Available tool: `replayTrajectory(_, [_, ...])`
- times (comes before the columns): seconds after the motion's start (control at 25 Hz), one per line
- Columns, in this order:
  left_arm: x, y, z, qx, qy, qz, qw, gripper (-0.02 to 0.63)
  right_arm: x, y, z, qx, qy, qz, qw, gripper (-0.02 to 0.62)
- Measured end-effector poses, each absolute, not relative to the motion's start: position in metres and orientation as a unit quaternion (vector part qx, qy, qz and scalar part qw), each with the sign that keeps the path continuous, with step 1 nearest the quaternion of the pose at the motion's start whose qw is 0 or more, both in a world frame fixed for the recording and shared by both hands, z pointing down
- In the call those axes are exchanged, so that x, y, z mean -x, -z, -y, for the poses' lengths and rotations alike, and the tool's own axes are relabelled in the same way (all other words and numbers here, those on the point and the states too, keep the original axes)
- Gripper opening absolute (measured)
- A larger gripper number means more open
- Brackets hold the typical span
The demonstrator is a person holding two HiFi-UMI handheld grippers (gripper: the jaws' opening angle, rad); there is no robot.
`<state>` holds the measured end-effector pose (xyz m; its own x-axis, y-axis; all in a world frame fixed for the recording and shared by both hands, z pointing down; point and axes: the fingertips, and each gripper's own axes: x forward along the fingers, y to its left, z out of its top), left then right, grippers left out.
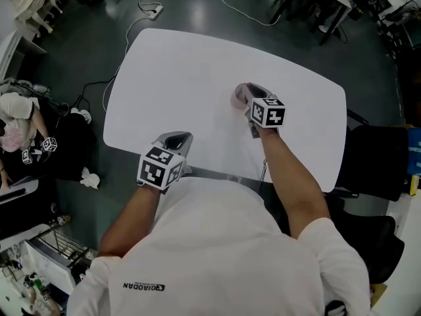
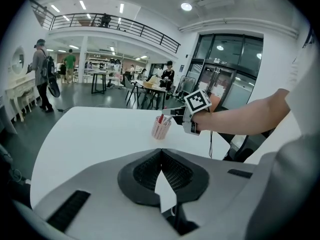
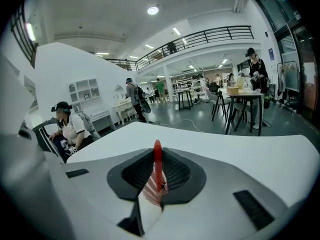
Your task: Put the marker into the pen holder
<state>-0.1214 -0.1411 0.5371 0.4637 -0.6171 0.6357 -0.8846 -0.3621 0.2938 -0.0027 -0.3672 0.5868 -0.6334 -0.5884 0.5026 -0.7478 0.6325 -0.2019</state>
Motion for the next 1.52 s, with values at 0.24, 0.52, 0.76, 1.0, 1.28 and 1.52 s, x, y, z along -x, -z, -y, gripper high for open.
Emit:
replayTrajectory(0.24, [0.116, -0.535, 0.146, -0.804, -0.217, 0.461, 0.307, 0.026, 0.004, -0.585, 0.359, -0.369, -0.193, 0.883, 0.219, 0.080])
replayTrajectory(0.52, [0.110, -0.537, 0.149, -0.811, -0.212, 0.451, 0.306, 0.026, -0.003, -0.568, 0.347, -0.367, -0.173, 0.885, 0.230, 0.094])
replayTrajectory(0.76, [0.107, -0.529, 0.157, -0.823, -0.202, 0.439, 0.298, 0.026, -0.020, -0.553, 0.318, -0.378, -0.194, 0.878, 0.222, 0.091])
replayTrajectory(1.0, [0.115, -0.512, 0.167, -0.843, -0.192, 0.420, 0.275, 0.026, -0.022, -0.531, 0.262, -0.374, -0.220, 0.881, 0.190, 0.020])
replayTrajectory(1.28, [0.106, -0.498, 0.158, -0.877, -0.181, 0.368, 0.250, 0.026, 0.002, -0.504, 0.186, -0.367, -0.265, 0.883, 0.125, 0.018])
replayTrajectory(1.52, [0.089, -0.501, 0.129, -0.902, -0.198, 0.307, 0.231, 0.026, -0.001, -0.505, 0.146, -0.411, -0.264, 0.865, 0.114, 0.018])
